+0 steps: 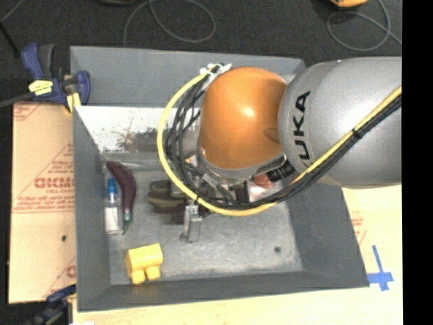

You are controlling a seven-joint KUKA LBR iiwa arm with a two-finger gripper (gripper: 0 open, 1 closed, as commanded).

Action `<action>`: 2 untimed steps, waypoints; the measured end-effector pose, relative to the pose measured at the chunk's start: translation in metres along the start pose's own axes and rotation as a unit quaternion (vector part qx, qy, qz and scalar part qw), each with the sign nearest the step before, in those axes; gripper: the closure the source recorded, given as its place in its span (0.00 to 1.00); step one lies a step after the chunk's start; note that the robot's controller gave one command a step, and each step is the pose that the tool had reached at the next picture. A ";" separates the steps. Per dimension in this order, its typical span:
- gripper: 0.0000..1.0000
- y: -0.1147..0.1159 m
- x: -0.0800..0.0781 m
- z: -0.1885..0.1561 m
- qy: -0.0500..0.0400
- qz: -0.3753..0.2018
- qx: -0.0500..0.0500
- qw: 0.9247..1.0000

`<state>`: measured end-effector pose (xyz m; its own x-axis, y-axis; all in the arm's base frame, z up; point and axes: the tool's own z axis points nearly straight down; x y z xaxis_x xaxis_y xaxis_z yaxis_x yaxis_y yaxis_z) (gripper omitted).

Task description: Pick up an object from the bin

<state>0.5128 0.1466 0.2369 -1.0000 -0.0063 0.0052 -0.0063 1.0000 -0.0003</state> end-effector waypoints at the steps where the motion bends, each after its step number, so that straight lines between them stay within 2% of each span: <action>1: 0.00 -0.001 -0.001 -0.005 -0.004 0.003 -0.001 1.000; 2: 0.00 -0.010 -0.035 0.049 -0.005 0.049 -0.001 0.999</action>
Offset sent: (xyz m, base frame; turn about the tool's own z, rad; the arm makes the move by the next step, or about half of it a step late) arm 0.0980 -0.0276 -0.1669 0.2923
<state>0.5475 0.1371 0.1876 -0.9958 0.0914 -0.0048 0.0913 0.9958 0.0025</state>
